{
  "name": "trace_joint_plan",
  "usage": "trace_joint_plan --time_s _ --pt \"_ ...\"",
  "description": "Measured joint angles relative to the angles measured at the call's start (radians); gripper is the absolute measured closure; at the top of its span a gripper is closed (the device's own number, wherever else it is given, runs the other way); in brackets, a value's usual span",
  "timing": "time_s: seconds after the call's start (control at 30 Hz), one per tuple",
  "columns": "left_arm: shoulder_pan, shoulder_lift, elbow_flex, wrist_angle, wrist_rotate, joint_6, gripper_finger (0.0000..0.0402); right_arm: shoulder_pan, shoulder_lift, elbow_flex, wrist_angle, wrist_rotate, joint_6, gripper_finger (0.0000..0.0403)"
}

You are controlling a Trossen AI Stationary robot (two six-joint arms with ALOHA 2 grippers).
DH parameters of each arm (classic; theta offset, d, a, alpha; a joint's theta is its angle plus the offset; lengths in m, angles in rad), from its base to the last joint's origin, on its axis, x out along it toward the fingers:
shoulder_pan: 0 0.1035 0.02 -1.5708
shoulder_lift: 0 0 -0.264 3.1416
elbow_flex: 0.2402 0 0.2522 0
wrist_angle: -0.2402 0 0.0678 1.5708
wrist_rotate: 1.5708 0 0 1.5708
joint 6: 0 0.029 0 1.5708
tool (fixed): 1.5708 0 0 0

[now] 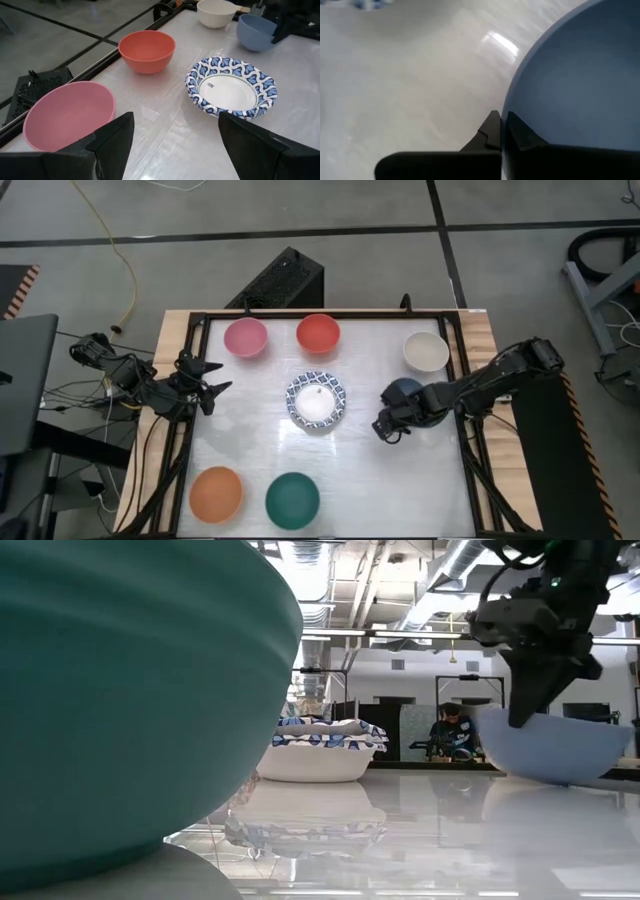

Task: Nest bowls inside each other
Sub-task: Stack the blue bowl on top of the blue white patterned bowl

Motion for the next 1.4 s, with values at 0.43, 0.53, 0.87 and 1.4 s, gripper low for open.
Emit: trace_joint_plan --time_s 0.43,0.53,0.87,1.4 --pt "0.000 0.000 0.000 0.000 0.000 0.000 0.0123 -0.038 0.002 -0.001 0.083 0.114 -0.348 0.0396" --pt "0.000 0.000 0.000 0.000 0.000 0.000 0.0123 -0.054 0.002 -0.002 0.083 0.154 -0.396 0.0396" --pt "0.000 0.000 0.000 0.000 0.000 0.000 0.0123 -0.127 0.002 -0.001 0.115 0.187 -0.542 0.0396" --pt "0.000 0.000 0.000 0.000 -0.001 0.012 0.0123 -0.222 0.002 0.071 0.207 0.282 -0.788 0.0396"
